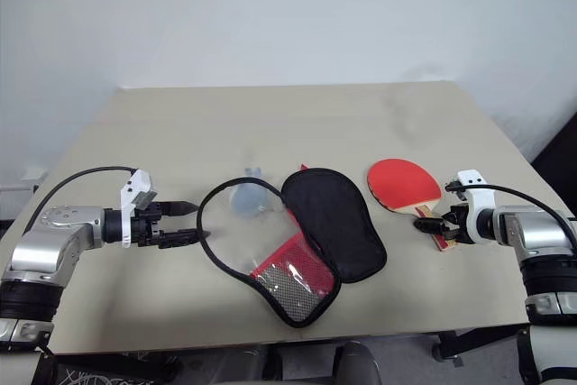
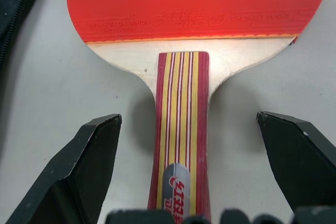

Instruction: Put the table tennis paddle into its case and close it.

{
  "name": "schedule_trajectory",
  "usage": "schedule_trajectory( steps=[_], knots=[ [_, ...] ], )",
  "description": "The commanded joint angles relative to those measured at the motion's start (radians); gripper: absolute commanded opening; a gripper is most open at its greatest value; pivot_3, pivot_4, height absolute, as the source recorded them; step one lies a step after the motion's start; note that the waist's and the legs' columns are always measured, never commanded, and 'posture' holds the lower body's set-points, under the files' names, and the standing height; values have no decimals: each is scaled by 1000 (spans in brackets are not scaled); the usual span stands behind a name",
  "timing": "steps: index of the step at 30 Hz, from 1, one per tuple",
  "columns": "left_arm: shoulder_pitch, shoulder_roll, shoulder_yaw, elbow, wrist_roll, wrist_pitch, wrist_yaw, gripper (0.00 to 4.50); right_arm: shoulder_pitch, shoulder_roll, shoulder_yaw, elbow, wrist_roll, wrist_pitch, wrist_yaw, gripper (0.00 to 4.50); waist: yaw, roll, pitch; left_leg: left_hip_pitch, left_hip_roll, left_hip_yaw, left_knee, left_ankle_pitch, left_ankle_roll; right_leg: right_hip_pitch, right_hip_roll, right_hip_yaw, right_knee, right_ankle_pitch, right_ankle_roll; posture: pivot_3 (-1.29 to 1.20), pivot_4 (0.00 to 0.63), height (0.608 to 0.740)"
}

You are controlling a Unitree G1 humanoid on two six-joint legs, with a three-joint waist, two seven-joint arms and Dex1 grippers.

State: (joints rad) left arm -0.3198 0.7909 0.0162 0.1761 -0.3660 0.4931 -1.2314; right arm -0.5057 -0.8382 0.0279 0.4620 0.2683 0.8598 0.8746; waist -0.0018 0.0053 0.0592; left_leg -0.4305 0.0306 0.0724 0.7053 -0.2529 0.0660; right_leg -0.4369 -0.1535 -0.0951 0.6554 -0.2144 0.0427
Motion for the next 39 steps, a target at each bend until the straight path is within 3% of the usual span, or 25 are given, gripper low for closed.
schedule_trajectory(
  steps=[1, 3, 5, 12, 18, 22, 27, 39],
  knots=[
    [-13, 14, 8, -23, -3, -6, -3, 4500, -34, 11, 18, 32, -39, -39, 1, 4472, -1, 0, 0, 0, 1, 0, 1, 0, 0, 0, 0, 0, 0, 0, 0, 0, 0, 688],
    [-11, 16, 11, -28, -5, -4, -1, 4500, -45, 20, 24, 50, -52, -63, -1, 4472, -2, -1, 0, 0, 1, 1, 1, 0, 0, 0, 0, 0, 0, 0, 0, 0, 0, 688],
    [-7, 17, 16, -35, -9, 1, 1, 4500, -60, 31, 28, 73, -65, -82, -5, 4104, -2, -1, 0, 0, 3, 2, 2, 0, 0, 0, 0, 0, 0, 1, -1, 0, 0, 688],
    [13, 25, 31, -51, -16, 12, 10, 4500, -106, 66, 34, 128, -106, -131, -8, 1878, -4, -1, 0, 0, 5, 6, 3, 0, 0, -3, 0, 0, 0, 3, -5, 0, 0, 688],
    [24, 28, 36, -64, -22, 21, 16, 4500, -132, 97, 38, 153, -133, -158, -8, 1878, -11, -1, 0, 0, 5, 7, 3, 0, 0, -4, 0, 0, 1, 4, -6, 0, 0, 688],
    [26, 29, 37, -68, -23, 25, 18, 4500, -163, 122, 14, 196, -147, -167, -58, 1190, -25, -2, 0, 0, 6, 8, 3, 0, 0, -4, 0, 0, 1, 5, -6, 0, 0, 688],
    [22, 27, 34, -67, -22, 28, 21, 4500, -154, 110, 12, 167, -143, -154, -44, 1190, -29, -2, 0, 0, 12, 12, 4, 1, 0, -5, 0, 0, 1, 9, -6, 0, 0, 688],
    [-7, 20, 19, -36, -11, 22, 18, 4500, -123, 144, -75, -296, -6, 144, -88, 1190, -28, 0, 1, -1, 13, 14, 1, 0, -2, -8, 1, -1, 2, 9, -6, 0, 0, 688]
  ],
)
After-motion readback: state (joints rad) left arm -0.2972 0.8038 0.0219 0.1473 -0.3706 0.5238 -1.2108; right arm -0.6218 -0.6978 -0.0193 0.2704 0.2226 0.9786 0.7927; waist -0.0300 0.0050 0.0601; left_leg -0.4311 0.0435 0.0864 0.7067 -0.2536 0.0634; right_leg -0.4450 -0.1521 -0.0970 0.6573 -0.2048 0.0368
